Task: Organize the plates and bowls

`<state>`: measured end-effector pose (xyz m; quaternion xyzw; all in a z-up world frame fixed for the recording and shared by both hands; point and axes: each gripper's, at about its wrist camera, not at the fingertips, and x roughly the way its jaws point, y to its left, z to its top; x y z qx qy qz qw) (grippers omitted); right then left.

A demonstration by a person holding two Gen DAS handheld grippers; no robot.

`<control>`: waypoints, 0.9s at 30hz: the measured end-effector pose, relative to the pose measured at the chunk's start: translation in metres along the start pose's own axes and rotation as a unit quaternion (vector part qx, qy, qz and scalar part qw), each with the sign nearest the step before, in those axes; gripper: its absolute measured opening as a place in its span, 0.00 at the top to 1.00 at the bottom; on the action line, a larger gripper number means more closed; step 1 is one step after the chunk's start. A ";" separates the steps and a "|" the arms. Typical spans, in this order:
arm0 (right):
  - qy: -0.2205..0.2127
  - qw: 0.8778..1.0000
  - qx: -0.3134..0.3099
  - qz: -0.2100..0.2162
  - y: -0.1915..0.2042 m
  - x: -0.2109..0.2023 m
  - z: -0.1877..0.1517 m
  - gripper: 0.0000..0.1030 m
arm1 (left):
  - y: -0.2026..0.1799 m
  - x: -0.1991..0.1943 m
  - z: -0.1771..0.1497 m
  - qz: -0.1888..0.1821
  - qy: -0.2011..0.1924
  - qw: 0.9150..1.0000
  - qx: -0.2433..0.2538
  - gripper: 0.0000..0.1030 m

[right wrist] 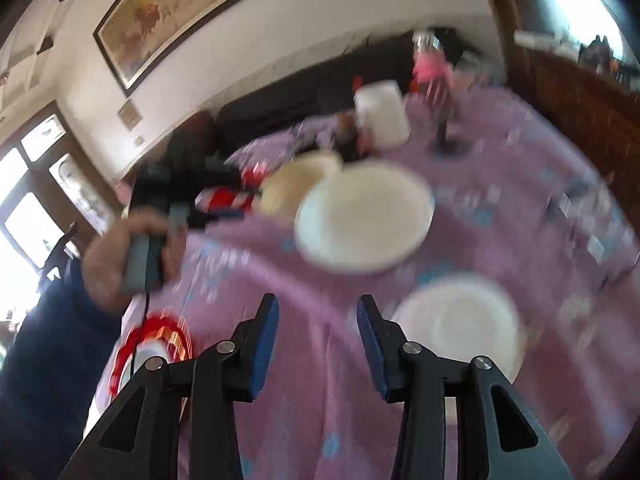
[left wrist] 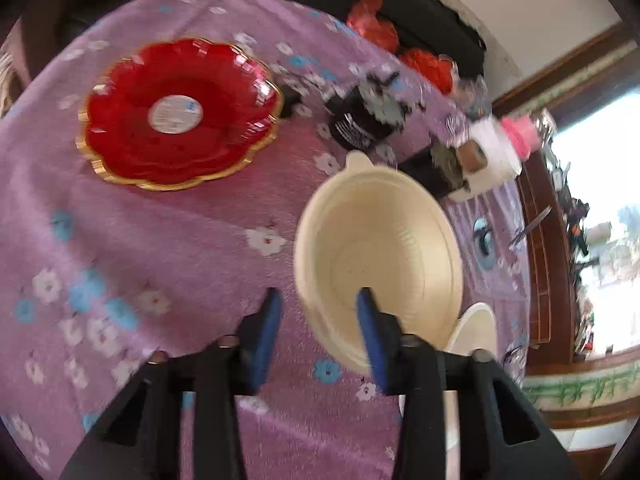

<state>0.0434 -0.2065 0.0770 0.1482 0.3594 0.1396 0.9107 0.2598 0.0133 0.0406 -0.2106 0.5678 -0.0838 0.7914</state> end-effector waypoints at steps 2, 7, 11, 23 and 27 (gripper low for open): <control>0.001 1.000 0.009 0.007 0.002 0.006 0.010 0.53 | 0.000 0.008 0.003 0.019 0.002 1.000 0.009 0.88; 0.017 0.999 0.024 0.015 0.007 0.025 0.015 0.53 | 0.003 0.011 0.002 0.043 0.000 0.998 0.045 0.89; 0.027 0.999 0.018 0.007 0.008 0.036 0.019 0.53 | 0.018 -0.001 -0.004 0.043 0.010 0.997 0.068 0.89; 0.059 0.997 0.031 0.036 0.023 0.055 0.007 0.53 | 0.049 -0.029 -0.047 0.043 0.075 0.981 0.172 0.88; 0.071 0.996 0.046 0.040 0.022 0.055 -0.010 0.53 | 0.038 -0.032 -0.063 0.042 0.096 0.970 0.219 0.88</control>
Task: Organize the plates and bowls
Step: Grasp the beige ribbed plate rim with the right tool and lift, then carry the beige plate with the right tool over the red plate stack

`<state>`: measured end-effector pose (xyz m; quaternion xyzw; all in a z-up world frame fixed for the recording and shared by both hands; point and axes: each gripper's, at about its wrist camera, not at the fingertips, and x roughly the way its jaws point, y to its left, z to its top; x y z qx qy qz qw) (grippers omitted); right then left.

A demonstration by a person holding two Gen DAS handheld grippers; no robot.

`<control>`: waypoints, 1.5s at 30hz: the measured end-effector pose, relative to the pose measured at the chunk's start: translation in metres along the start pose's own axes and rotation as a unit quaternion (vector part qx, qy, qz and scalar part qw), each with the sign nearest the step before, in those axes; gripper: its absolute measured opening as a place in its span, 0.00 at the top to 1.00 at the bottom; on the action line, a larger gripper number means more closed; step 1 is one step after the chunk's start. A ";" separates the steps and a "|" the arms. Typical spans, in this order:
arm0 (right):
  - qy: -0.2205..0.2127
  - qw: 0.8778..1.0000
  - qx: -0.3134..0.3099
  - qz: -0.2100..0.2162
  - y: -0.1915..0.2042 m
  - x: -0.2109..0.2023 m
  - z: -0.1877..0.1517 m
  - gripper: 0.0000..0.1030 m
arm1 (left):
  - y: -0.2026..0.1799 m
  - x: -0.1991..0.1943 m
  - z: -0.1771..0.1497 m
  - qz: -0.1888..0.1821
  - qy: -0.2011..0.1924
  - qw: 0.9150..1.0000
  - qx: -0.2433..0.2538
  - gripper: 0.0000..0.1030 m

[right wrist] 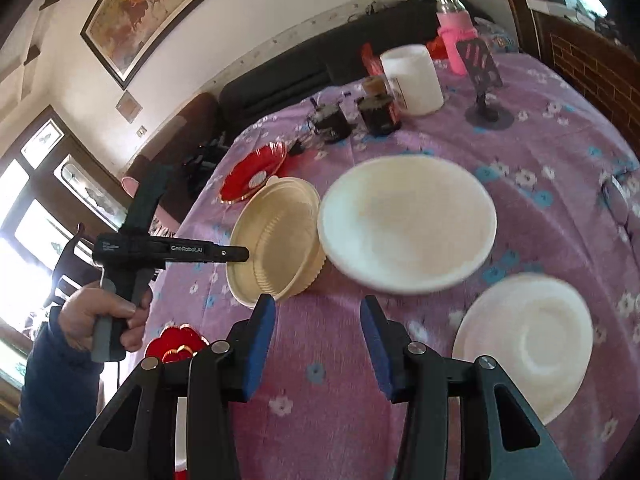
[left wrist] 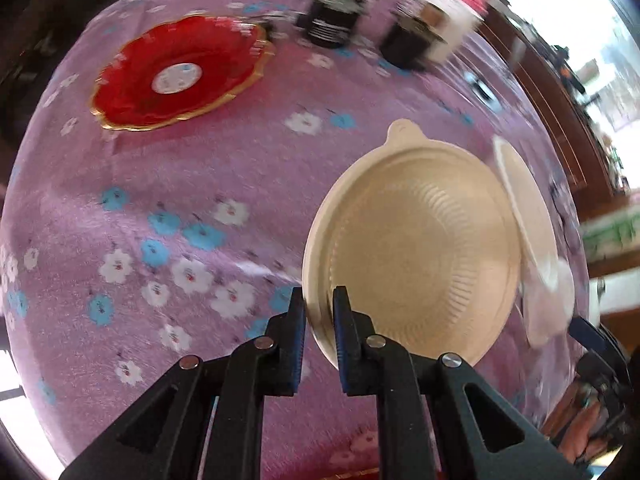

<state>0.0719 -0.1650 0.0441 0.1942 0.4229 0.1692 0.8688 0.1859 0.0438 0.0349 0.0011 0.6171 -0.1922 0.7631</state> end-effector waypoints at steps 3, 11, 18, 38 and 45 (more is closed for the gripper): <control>0.005 1.000 0.016 -0.004 -0.008 -0.001 -0.013 0.53 | -0.022 0.000 -0.010 -0.002 0.014 0.999 0.037 0.88; 0.010 0.998 0.059 -0.023 -0.045 -0.011 -0.044 0.53 | -0.085 0.002 -0.046 -0.002 0.038 0.994 0.104 0.88; 0.009 0.997 0.063 -0.034 -0.060 -0.026 -0.073 0.77 | -0.120 0.000 -0.086 -0.016 0.055 0.990 0.126 0.87; -0.024 0.997 0.061 -0.042 -0.075 -0.089 -0.128 0.86 | -0.178 0.000 -0.191 -0.004 -0.117 0.984 0.135 0.77; -0.032 0.996 0.049 -0.063 -0.071 -0.085 -0.130 0.85 | -0.186 0.005 -0.201 0.020 -0.181 0.975 0.126 0.70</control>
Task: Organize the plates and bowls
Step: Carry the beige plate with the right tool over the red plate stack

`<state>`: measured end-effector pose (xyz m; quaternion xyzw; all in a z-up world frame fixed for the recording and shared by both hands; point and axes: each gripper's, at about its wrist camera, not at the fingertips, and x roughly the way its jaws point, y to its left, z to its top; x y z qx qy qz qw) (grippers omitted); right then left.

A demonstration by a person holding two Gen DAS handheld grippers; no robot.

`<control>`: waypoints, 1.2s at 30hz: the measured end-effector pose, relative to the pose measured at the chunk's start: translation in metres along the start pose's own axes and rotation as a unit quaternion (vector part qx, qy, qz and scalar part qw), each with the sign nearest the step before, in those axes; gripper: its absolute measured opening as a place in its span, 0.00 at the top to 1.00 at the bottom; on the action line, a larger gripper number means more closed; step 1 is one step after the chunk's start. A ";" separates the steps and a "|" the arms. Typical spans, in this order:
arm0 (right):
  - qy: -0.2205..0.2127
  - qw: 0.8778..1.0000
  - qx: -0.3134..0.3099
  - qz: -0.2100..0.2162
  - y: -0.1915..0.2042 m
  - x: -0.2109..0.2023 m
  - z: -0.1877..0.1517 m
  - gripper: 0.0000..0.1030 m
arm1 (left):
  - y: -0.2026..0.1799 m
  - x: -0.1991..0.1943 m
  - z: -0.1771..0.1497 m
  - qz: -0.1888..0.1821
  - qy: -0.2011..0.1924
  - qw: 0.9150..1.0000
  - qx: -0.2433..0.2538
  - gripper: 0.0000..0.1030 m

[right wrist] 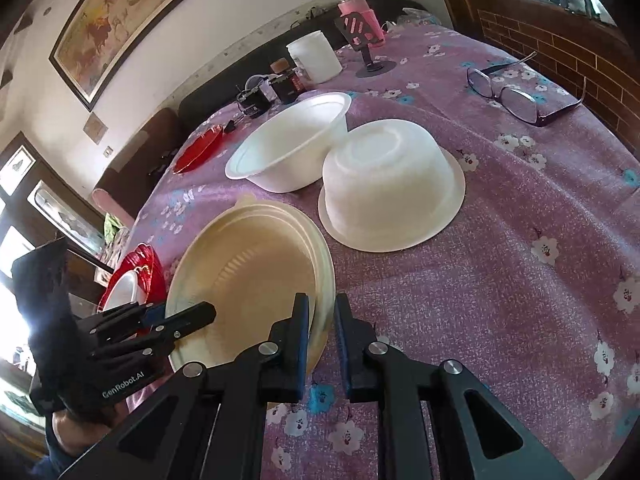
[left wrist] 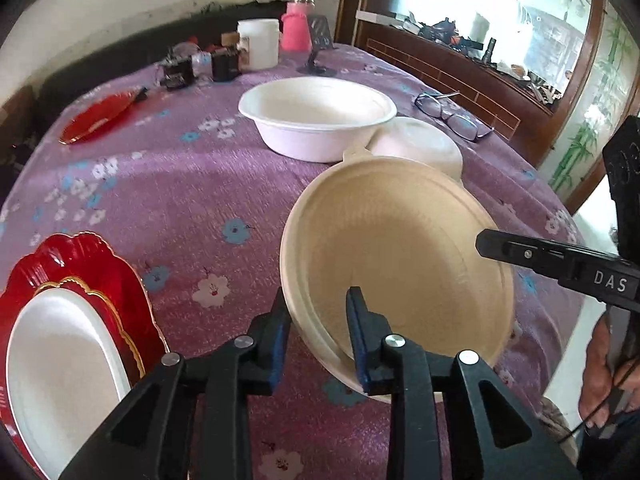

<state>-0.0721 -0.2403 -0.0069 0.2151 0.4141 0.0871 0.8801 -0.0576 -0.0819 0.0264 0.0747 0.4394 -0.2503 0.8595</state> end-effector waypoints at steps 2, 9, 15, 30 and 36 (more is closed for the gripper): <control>0.002 1.000 -0.004 -0.008 0.001 0.003 -0.001 0.85 | -0.004 -0.001 -0.002 0.009 -0.005 1.000 0.006 0.66; -0.006 1.000 -0.012 -0.002 0.008 0.001 -0.010 0.88 | -0.006 0.004 -0.011 0.015 -0.015 1.000 0.003 0.75; -0.008 1.000 -0.011 0.001 0.013 -0.002 -0.013 0.88 | -0.005 -0.004 -0.015 0.020 -0.028 0.999 0.003 0.76; -0.016 1.000 -0.016 0.007 0.024 -0.009 -0.014 0.88 | -0.007 -0.022 -0.017 0.043 -0.060 0.997 0.013 0.76; -0.021 1.000 -0.020 0.010 0.030 -0.013 -0.013 0.88 | -0.007 -0.032 -0.018 0.051 -0.075 0.996 0.014 0.76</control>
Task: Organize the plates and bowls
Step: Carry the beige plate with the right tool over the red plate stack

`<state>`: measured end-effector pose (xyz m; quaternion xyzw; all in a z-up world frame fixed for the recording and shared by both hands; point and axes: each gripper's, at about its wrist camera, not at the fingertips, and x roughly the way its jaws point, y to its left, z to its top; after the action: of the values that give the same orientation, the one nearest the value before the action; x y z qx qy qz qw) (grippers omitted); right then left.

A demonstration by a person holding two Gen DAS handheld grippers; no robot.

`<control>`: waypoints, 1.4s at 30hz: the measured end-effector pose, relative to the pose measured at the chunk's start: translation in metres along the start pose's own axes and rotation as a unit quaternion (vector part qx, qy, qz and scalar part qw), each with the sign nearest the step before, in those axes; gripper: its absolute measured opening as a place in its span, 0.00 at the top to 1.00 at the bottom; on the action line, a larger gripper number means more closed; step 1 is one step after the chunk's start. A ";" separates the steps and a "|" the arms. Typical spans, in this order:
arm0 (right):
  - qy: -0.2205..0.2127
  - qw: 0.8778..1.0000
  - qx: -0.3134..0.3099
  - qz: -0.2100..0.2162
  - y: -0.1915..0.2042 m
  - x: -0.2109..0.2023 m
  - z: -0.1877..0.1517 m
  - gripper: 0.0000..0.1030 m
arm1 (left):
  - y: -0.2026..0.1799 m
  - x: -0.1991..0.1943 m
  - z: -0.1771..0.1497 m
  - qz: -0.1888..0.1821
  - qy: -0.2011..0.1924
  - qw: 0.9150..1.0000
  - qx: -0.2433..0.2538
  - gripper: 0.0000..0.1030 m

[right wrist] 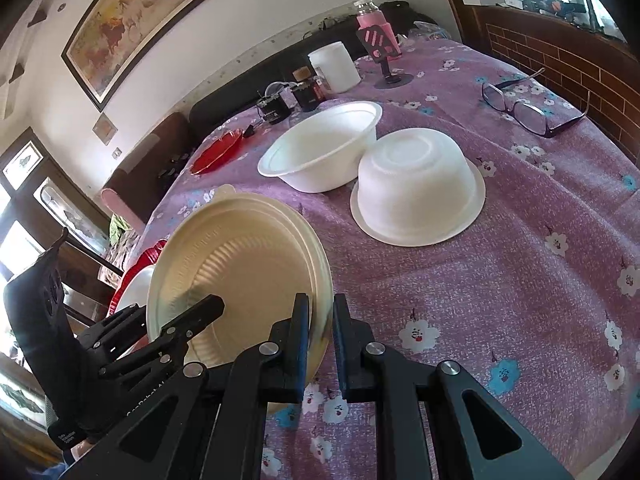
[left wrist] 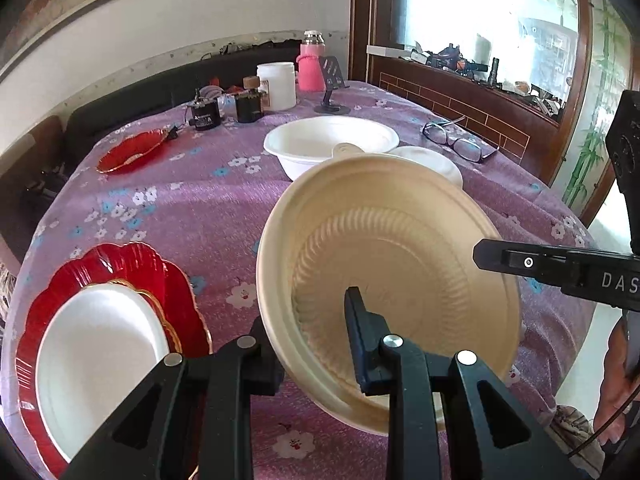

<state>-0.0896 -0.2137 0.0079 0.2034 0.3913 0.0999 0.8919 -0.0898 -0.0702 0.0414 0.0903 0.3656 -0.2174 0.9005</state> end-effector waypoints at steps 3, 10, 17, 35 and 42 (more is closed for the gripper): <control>-0.002 1.000 -0.002 0.001 0.004 -0.002 0.000 0.88 | 0.001 -0.005 0.000 0.004 -0.006 1.000 0.000 0.76; -0.008 1.000 -0.014 0.006 0.017 -0.006 0.004 0.88 | 0.009 -0.015 0.001 0.012 -0.020 1.000 -0.007 0.76; -0.011 0.999 -0.031 0.014 0.036 -0.005 0.014 0.88 | 0.025 -0.027 0.001 0.024 -0.032 0.999 -0.022 0.76; 0.048 0.990 -0.091 0.097 0.140 0.044 0.019 0.87 | 0.119 -0.095 -0.023 0.094 -0.054 0.990 -0.094 0.73; 0.078 0.985 -0.105 0.111 0.164 0.067 0.008 0.87 | 0.147 -0.096 -0.045 0.099 -0.031 0.987 -0.120 0.73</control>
<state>-0.0418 -0.0460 0.0410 0.1424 0.4225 0.2540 0.8583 -0.1121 0.1066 0.0769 0.0108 0.3502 -0.0848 0.9327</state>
